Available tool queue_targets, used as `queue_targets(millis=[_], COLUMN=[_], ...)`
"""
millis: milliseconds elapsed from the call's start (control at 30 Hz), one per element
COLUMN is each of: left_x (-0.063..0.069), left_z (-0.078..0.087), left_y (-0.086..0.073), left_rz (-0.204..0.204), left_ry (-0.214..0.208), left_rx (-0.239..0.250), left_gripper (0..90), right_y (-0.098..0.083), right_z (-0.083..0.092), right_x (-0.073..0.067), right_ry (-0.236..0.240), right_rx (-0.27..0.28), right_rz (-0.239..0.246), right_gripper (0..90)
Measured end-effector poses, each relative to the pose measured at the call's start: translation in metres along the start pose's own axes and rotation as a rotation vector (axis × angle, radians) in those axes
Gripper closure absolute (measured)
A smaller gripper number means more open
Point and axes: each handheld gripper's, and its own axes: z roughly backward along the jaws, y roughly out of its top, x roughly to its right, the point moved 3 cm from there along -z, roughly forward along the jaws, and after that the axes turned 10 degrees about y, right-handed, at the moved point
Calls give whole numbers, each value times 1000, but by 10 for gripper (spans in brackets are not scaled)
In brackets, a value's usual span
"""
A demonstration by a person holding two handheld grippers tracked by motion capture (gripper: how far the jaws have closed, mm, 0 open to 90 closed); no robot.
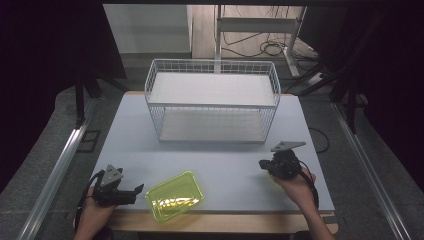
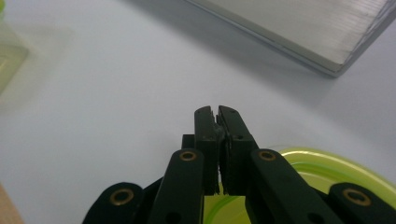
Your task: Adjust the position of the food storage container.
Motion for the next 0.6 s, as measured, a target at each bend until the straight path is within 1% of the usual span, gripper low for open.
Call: queue_targets(millis=[200,267,367,400,433,500,567,600], left_x=[1,0,0,0,0,2,5,7], left_z=[0,1,2,4,7,14,22,27], left_y=[0,1,1,2,3,3,1,0], left_rz=[-1,6,17,22,33,48,60,68], left_ry=[5,2,-9,-17,-28,-65,-82,-105], left_rx=[-2,-3,-12,-12,-12,-10,-26,-37], left_gripper=[51,51,45,41,49,89,200,267], right_y=[-7,-10,-12,-12,-12,-11,-10,-9], right_z=[4,6,9,9,9,9,7,6], right_x=[-8,-9,-9,-9,-9,-11,-16,-18], right_ry=[13,13,15,17,18,27,37,40], right_rx=[-7,-6,3,7,7,14,16,17], right_rz=[13,8,-2,-9,-6,-3,10,16], right_gripper=[866,865,863,861,859,859,859,859])
